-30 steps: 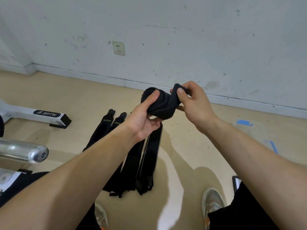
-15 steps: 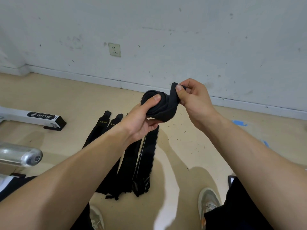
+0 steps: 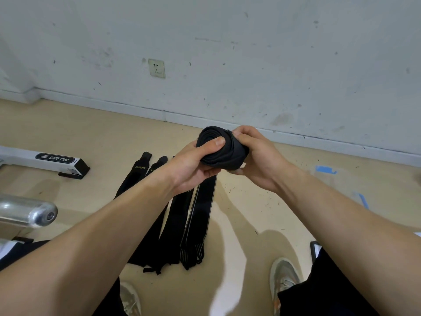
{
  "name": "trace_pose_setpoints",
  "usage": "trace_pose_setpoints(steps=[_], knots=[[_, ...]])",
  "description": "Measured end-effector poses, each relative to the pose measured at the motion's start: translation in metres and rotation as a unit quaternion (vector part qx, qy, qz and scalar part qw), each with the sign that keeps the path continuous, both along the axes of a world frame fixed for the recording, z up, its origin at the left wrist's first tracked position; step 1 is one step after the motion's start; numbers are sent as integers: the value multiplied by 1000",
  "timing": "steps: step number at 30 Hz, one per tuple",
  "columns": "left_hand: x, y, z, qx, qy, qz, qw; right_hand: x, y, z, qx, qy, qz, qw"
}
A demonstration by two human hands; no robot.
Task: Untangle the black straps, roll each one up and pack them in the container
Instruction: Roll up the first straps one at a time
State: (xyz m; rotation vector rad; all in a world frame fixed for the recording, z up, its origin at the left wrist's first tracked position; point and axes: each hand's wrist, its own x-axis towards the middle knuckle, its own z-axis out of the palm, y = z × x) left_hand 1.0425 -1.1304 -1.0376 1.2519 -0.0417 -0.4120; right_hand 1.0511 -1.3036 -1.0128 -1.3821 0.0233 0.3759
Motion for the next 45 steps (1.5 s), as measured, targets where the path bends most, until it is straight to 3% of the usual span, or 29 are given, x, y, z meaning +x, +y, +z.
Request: trace_pose_setpoints(steps=[5,10,12,15,17,21,25,29,32,35,38,41,45], knots=[[-2,0,3,-5,-31,-27,999,1,-7,-10,5,106,116,988],[-5,2,3,18,-63,-47,997,-4,-10,-12,51,126,148,980],[-3,6,2,50,-56,-15,997,-5,-11,-12,56,122,138,981],[-2,15,1,193,-89,-1,977,-8,-13,-14,42,99,86,990],[-3,17,-2,236,-103,-10,966,-8,-14,-15,15,68,33,997],[-9,-1,0,123,-32,20,992,-1,-19,-20,-65,8,-53,996],[-12,-36,-6,189,-97,89,973,2,-11,-28,-64,13,-99,993],[-5,-51,-36,198,-103,239,945,4,7,-53,-45,58,-114,991],[5,-50,-64,214,-74,263,938,5,8,-72,-62,107,-95,988],[12,-52,-88,220,-59,252,940,9,2,-91,-150,101,-50,982],[24,-56,-110,219,-6,235,947,21,-6,-113,-185,50,-38,981],[34,-58,-134,216,45,211,952,36,-17,-136,-171,12,46,984],[54,-58,-166,173,145,191,955,55,-32,-177,-247,-94,114,958]])
